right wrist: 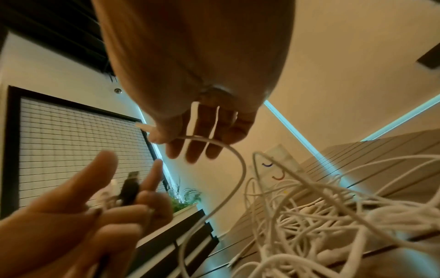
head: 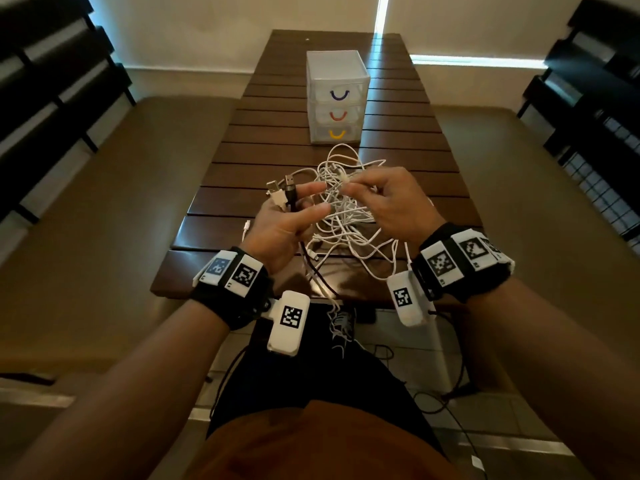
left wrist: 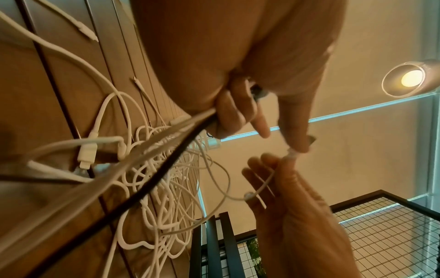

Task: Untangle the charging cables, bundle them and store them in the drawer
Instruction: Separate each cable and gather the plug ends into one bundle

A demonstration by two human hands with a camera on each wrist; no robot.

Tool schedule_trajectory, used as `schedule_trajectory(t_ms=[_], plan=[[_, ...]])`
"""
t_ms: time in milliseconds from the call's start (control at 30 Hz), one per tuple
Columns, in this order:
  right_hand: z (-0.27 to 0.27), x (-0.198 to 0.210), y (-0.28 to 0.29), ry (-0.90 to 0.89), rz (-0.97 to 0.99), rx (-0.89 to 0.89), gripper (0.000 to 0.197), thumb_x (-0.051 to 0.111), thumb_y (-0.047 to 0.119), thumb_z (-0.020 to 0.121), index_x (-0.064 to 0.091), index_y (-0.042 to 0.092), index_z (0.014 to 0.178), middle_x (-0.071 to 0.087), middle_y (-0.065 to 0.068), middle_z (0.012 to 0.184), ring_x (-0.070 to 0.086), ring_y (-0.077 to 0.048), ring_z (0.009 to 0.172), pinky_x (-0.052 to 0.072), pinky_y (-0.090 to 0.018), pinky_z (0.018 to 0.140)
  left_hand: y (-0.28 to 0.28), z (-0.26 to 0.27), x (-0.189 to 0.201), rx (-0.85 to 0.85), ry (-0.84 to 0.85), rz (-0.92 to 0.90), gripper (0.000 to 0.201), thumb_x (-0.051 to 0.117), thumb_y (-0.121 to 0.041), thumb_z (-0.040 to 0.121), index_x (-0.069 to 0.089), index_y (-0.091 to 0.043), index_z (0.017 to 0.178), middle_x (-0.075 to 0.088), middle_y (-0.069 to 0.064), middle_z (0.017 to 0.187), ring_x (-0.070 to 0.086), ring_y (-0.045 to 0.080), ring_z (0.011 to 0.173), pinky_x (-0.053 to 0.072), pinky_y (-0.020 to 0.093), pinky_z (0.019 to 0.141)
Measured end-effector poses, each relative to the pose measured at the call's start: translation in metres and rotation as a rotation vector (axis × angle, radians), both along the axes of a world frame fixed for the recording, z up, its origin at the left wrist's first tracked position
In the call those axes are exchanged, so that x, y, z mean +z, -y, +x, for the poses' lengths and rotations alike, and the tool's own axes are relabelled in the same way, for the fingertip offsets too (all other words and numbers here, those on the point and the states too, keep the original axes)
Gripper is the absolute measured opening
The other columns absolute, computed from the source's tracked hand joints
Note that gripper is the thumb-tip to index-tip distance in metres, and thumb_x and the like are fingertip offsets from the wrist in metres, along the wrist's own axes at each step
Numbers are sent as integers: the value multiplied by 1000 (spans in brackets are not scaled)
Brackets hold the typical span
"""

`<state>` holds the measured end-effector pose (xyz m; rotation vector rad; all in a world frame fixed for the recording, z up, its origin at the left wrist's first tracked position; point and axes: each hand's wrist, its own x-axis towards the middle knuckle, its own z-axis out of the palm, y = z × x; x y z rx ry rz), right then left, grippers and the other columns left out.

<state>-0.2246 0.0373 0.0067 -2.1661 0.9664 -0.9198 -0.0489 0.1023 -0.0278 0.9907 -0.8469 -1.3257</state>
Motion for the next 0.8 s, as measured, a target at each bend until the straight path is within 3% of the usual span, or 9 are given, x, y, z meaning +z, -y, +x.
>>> schedule_trajectory(t_ms=[133, 267, 400, 467, 533, 600, 667, 733, 800], plan=[[18, 2, -16, 46, 112, 179, 16, 56, 7, 94, 72, 8, 95, 68, 9, 100, 64, -3, 93, 52, -19, 81, -2, -10, 0, -92, -9, -67, 27, 65, -13, 82, 64, -16, 108, 49, -4, 71, 39, 6, 59, 28, 18, 48], [29, -8, -18, 100, 164, 170, 19, 52, -2, 93, 71, 1, 97, 63, 14, 103, 62, 8, 90, 51, -15, 79, -4, -15, 2, -66, -12, -17, 16, 68, -28, 83, 68, -18, 96, 47, 7, 80, 40, 17, 68, 30, 27, 58], [31, -17, -17, 57, 167, 129, 22, 59, 23, 91, 73, 9, 101, 72, -8, 100, 70, -25, 89, 56, -50, 75, -4, -15, 2, -17, -37, 2, 20, 61, -29, 88, 70, -22, 105, 59, -1, 80, 43, 10, 62, 30, 19, 49], [31, -16, -20, 42, 158, 130, 23, 61, 28, 89, 74, 12, 100, 73, -10, 92, 70, -27, 84, 56, -52, 72, -5, -17, 6, -8, -69, 6, 23, 53, -31, 91, 67, -18, 104, 63, -3, 76, 49, 7, 57, 34, 16, 44], [29, -12, -23, 28, 159, 153, 20, 63, 25, 90, 73, 15, 104, 73, -5, 89, 70, -21, 79, 57, -47, 73, -4, -17, 11, 11, -132, 39, 22, 48, -30, 95, 64, -15, 95, 63, -1, 71, 55, 7, 53, 40, 17, 43], [26, -10, -24, -2, 157, 163, 20, 65, 20, 90, 72, 15, 108, 69, 3, 75, 64, -12, 65, 56, -36, 65, -2, -16, 14, 43, -181, 73, 27, 45, -29, 98, 57, -14, 80, 52, 0, 68, 47, 7, 47, 36, 17, 41], [24, -11, -24, -43, 132, 129, 21, 67, 20, 88, 71, 17, 108, 52, 12, 57, 45, -2, 50, 40, -24, 53, 0, -16, 15, 87, -245, 84, 34, 41, -29, 100, 49, -14, 70, 44, 2, 69, 37, 7, 44, 28, 17, 39], [22, -11, -20, -58, 120, 73, 20, 69, 20, 87, 71, 17, 107, 48, 15, 54, 44, 1, 48, 34, -15, 52, 1, -15, 17, 123, -290, 77, 40, 39, -30, 101, 46, -14, 65, 50, 3, 70, 40, 8, 47, 28, 17, 38], [17, -10, -13, -77, 104, 22, 15, 69, 21, 87, 72, 16, 101, 56, 12, 62, 50, 1, 53, 40, -18, 53, 2, -11, 21, 122, -326, 69, 44, 38, -32, 101, 45, -15, 61, 59, 4, 72, 49, 13, 57, 38, 20, 44]])
